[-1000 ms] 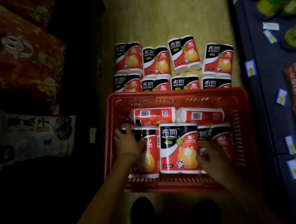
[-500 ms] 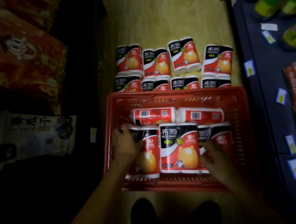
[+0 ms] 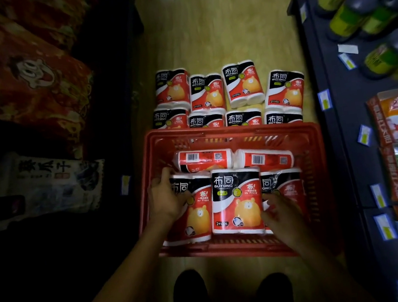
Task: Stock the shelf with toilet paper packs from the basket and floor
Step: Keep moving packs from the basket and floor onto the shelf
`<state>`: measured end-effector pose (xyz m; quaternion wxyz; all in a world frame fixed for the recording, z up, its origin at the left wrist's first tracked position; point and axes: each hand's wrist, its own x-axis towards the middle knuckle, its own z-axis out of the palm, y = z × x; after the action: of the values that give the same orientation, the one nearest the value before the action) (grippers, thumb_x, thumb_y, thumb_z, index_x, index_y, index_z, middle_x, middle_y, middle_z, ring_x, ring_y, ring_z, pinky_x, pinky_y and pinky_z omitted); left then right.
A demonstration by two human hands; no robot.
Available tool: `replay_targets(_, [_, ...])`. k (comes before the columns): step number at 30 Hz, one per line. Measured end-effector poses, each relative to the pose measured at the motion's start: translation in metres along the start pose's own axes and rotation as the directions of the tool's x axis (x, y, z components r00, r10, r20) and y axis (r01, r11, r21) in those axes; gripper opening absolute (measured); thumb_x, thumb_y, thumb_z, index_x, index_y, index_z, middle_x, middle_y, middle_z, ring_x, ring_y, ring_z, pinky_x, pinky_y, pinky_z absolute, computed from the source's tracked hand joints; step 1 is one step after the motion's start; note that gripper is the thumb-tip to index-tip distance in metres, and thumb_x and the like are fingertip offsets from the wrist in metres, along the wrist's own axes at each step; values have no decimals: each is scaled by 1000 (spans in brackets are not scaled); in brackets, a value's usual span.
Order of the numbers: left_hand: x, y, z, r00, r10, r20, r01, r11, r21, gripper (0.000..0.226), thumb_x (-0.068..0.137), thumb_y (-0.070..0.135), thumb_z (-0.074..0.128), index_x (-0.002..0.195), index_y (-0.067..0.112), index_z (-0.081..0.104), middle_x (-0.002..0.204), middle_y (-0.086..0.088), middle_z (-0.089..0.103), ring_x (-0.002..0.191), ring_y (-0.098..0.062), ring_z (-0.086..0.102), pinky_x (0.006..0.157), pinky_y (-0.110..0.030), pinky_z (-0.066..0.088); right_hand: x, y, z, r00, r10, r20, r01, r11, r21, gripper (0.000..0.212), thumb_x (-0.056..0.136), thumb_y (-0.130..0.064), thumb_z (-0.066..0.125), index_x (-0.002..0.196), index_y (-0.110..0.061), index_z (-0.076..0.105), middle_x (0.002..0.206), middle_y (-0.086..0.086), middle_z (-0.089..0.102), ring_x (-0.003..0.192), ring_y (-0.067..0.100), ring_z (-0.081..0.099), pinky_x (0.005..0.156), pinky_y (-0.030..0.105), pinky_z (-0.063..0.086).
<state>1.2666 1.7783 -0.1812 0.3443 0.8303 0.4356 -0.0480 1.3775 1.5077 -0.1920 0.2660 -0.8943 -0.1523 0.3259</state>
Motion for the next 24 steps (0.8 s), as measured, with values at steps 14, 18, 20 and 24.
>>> replay_targets(14, [35, 64, -93, 963, 261, -68, -269, 918, -290, 56, 67, 37, 78, 118, 26, 59, 103, 7, 70, 94, -5, 67, 85, -28, 56, 58, -35, 17, 987, 162, -18, -160, 983, 87, 77, 85, -36, 69, 150, -29, 28, 149, 14, 34, 132, 36, 42, 101, 42, 42])
replay_targets(18, [46, 65, -92, 958, 281, -49, -283, 919, -275, 52, 72, 22, 83, 118, 23, 60, 103, 4, 70, 93, -8, 67, 84, -32, 58, 75, -34, 29, 982, 186, -32, -185, 982, 30, 82, 83, -44, 71, 150, -32, 26, 146, 15, 28, 122, 41, 48, 93, 43, 47])
replay_targets(20, [48, 60, -90, 959, 279, -39, -279, 919, -280, 51, 72, 21, 82, 118, 23, 60, 104, 3, 70, 94, -9, 67, 83, -34, 58, 79, -33, 31, 980, 192, -43, -192, 981, 4, 79, 81, -45, 72, 147, -30, 32, 145, 16, 28, 121, 43, 49, 93, 46, 50])
replay_targets(24, [49, 51, -87, 966, 258, -34, -256, 919, -301, 49, 72, 21, 83, 115, 27, 60, 103, 8, 69, 94, -9, 67, 84, -37, 58, 77, -34, 31, 980, 191, -60, -189, 981, 38, 71, 78, -38, 76, 139, -27, 40, 140, 17, 37, 121, 43, 49, 95, 51, 49])
